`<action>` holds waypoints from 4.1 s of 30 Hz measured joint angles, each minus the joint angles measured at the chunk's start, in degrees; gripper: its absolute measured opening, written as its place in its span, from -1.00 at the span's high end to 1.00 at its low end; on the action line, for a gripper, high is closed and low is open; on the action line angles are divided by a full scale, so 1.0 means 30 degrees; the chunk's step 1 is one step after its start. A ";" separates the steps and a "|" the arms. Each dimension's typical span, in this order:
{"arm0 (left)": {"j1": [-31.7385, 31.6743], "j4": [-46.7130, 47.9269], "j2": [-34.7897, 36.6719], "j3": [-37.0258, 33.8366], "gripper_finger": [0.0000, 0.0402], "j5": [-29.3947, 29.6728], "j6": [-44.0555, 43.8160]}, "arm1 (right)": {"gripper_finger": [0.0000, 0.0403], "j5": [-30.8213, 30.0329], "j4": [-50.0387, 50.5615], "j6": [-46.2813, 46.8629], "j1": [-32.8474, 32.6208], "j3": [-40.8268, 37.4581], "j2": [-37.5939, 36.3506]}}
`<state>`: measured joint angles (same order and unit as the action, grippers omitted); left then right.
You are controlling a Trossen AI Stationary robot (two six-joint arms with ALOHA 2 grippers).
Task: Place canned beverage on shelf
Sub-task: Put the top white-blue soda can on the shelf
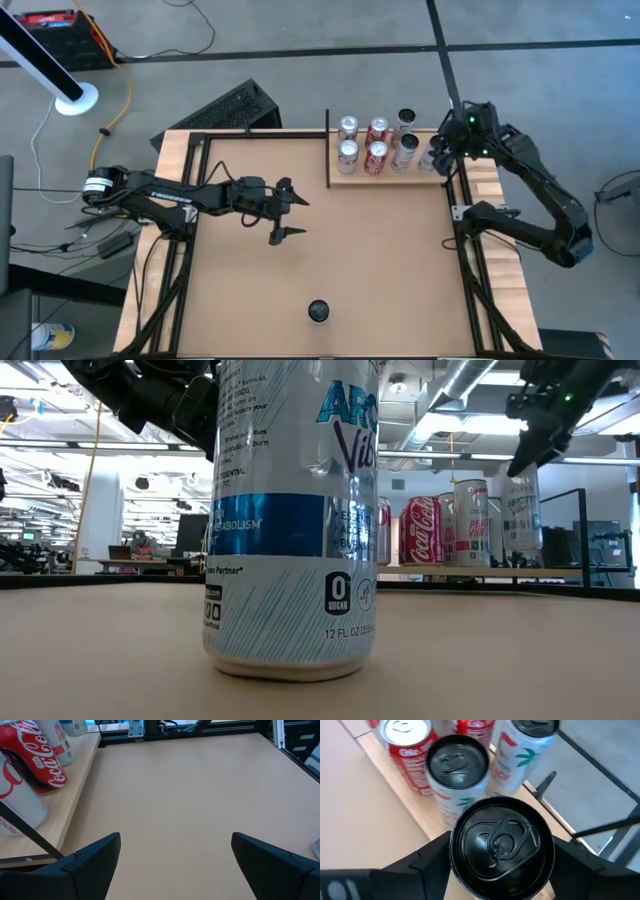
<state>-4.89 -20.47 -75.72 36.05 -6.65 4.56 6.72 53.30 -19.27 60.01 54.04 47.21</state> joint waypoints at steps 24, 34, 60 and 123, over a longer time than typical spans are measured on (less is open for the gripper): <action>0.0000 0.0153 0.0000 0.0000 -0.82 -0.0107 -0.0147 | -0.59 -0.0210 -0.0864 0.1377 0.0007 -0.2186 -0.0184; 0.0000 0.0159 0.0000 0.0000 -0.82 -0.0117 -0.0156 | -0.82 -0.1234 -0.0726 0.1949 -0.0274 -0.2251 -0.0137; 0.0000 0.0160 0.0000 0.0000 -0.82 -0.0110 0.0081 | -0.98 -0.1245 0.0989 0.4579 -0.3190 0.2671 -0.1386; -0.0321 0.0160 0.0000 0.0000 -0.82 -0.0175 0.0327 | 0.89 -1.0506 0.7121 0.9412 -0.7817 0.3140 0.6278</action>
<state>-5.85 -19.99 -75.72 36.05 -7.18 5.54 -24.80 74.66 8.97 36.56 63.46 66.04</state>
